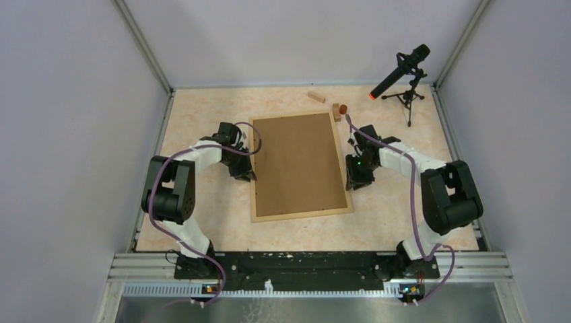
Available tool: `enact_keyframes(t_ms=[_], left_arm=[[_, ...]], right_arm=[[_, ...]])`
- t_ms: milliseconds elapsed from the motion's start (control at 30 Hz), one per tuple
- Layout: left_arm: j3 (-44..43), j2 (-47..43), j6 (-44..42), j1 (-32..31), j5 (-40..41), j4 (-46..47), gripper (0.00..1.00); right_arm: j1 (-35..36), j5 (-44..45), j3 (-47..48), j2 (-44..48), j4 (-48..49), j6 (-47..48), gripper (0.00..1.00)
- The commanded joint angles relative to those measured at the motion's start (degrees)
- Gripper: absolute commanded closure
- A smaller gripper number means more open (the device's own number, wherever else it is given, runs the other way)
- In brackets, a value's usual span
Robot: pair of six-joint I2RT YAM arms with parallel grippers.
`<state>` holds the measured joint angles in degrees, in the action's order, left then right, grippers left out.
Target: Put the photo into the frame
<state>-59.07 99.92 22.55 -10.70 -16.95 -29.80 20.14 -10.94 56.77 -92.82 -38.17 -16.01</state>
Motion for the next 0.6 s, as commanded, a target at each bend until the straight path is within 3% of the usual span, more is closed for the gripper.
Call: enact_keyframes(t_ms=[0, 100, 567], left_arm=[[1.5, 3.8, -2.1, 0.4, 8.6, 0.0, 0.96], [1.3, 3.5, -2.1, 0.4, 10.0, -0.4, 1.0], [1.3, 3.6, -1.6, 0.4, 11.7, -1.0, 1.0]], right_arm=[[1.2, -0.4, 0.3, -1.9, 0.3, 1.1, 0.7], [1.3, -0.3, -0.9, -1.9, 0.8, 1.2, 0.71], [3.2, 1.6, -3.8, -2.0, 1.2, 0.3, 0.72]])
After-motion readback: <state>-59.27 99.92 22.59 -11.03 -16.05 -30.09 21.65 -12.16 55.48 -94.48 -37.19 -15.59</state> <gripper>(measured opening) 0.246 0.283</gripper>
